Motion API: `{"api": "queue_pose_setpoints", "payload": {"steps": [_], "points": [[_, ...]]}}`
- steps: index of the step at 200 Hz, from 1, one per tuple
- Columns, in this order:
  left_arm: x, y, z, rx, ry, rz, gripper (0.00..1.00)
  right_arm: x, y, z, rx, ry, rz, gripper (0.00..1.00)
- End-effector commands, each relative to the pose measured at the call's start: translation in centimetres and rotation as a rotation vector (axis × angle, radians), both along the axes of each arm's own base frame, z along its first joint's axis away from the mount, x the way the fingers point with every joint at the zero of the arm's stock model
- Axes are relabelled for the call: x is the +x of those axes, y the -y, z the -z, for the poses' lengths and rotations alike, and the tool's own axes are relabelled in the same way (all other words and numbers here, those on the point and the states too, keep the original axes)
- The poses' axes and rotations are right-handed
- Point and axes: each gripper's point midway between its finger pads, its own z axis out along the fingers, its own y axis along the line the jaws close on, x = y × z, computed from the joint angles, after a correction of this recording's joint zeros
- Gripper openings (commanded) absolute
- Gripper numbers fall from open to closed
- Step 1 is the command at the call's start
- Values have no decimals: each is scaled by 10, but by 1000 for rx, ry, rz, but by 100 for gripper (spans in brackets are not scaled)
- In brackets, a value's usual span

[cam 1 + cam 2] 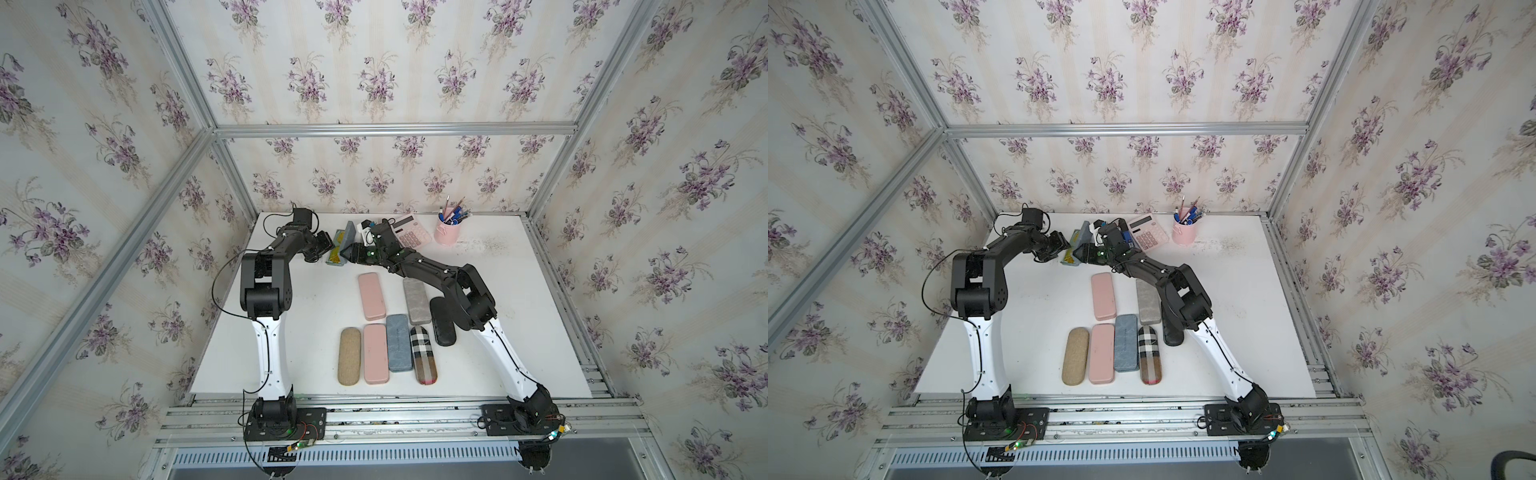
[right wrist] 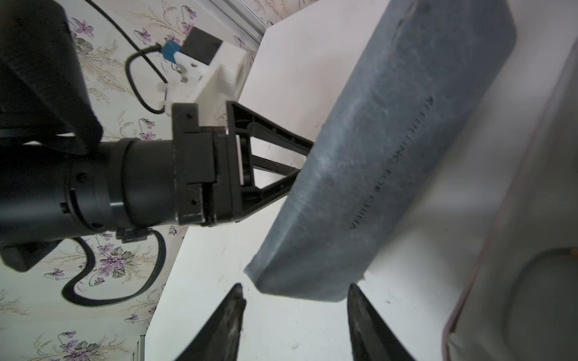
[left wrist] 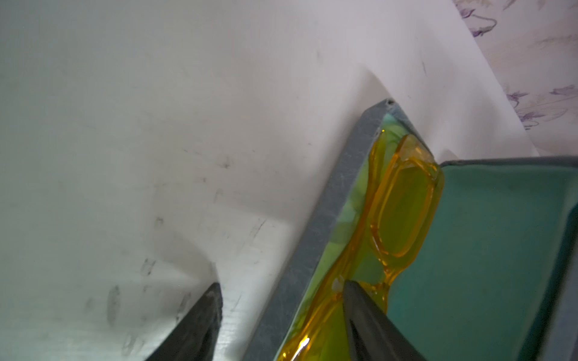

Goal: Close the glasses case
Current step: Move the glasses case to the center of the board.

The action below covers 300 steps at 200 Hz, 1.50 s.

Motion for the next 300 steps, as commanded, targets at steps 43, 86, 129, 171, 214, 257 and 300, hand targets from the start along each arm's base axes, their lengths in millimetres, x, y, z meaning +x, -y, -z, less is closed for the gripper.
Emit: {"api": "queue_pose_setpoints", "payload": {"steps": [43,86,129,171,214,257,300], "points": [[-35,11,4,-51,-22,4,64,-2,1,-2,-6,10,-1,53],[-29,-6,-5,46,-39,-31,66,-5,4,1,-11,4,-3,53],[-33,-19,3,149,-108,-35,63,-8,5,6,-19,-4,-9,52],[-31,-8,8,149,-118,8,61,-9,5,-17,5,18,-13,52],[-38,-1,15,152,-154,30,60,-12,8,-18,-5,23,-15,52],[-52,3,15,150,-159,49,46,-14,9,-15,-8,13,-19,52],[-65,18,19,148,-187,107,36,-20,14,-19,-7,15,-20,51]]}}
